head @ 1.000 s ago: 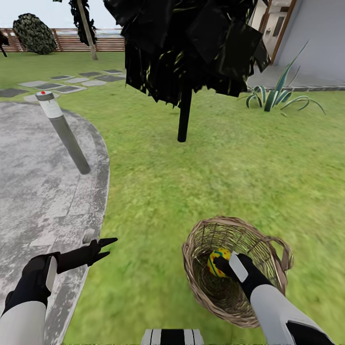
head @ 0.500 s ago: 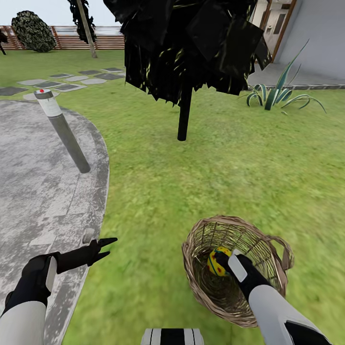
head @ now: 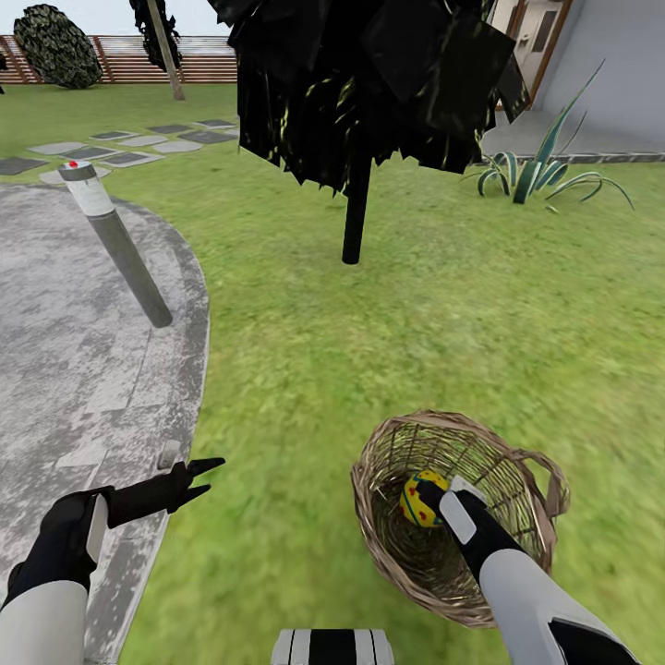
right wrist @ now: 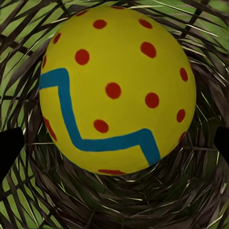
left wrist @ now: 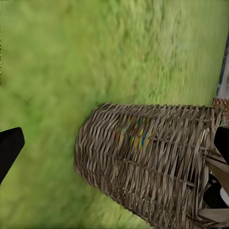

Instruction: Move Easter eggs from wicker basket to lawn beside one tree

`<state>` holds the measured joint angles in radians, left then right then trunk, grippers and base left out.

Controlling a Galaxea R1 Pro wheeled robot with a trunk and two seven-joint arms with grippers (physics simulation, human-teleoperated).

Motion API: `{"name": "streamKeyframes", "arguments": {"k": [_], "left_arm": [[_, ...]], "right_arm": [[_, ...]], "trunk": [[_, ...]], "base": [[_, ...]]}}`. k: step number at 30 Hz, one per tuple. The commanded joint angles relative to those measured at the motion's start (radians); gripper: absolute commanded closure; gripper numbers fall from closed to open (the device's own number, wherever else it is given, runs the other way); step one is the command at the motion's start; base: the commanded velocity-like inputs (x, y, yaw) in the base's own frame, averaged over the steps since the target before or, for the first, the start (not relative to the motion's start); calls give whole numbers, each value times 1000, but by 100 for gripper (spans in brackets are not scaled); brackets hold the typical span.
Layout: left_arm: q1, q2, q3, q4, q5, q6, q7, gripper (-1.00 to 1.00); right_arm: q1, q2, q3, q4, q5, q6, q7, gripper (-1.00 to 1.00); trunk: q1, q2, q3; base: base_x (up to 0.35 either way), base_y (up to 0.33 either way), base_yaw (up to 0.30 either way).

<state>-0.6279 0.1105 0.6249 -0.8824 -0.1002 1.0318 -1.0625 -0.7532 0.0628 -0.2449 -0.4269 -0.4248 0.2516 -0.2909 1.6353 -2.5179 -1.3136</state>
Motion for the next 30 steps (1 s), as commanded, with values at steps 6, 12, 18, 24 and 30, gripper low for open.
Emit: {"name": "streamKeyframes", "arguments": {"k": [6, 12, 18, 24, 30], "left_arm": [[-1, 4, 5, -1, -9, 7, -10, -100], [0, 28, 3, -1, -10, 5, -84, -100], [0, 30, 3, -1, -12, 2, -103, -100], [0, 31, 3, -1, -12, 2, -105, -100], [0, 30, 2, -1, -11, 2, -105, -100]], "right_arm": [[0, -1, 0, -3, -9, 3, -3, -100], [0, 1, 2, -3, -9, 3, -1, -100], [0, 3, 5, -5, -9, 3, 15, -100], [0, 1, 4, -6, -5, 3, 109, -100], [0, -2, 3, -5, -5, -3, 116, -100]], "trunk": [[0, -1, -5], [2, -1, -16], [2, -1, -16], [3, -2, -28], [4, -2, -36]], "base": [[0, 0, 0], [0, 0, 0], [0, 0, 0], [0, 0, 0], [0, 0, 0]]}}
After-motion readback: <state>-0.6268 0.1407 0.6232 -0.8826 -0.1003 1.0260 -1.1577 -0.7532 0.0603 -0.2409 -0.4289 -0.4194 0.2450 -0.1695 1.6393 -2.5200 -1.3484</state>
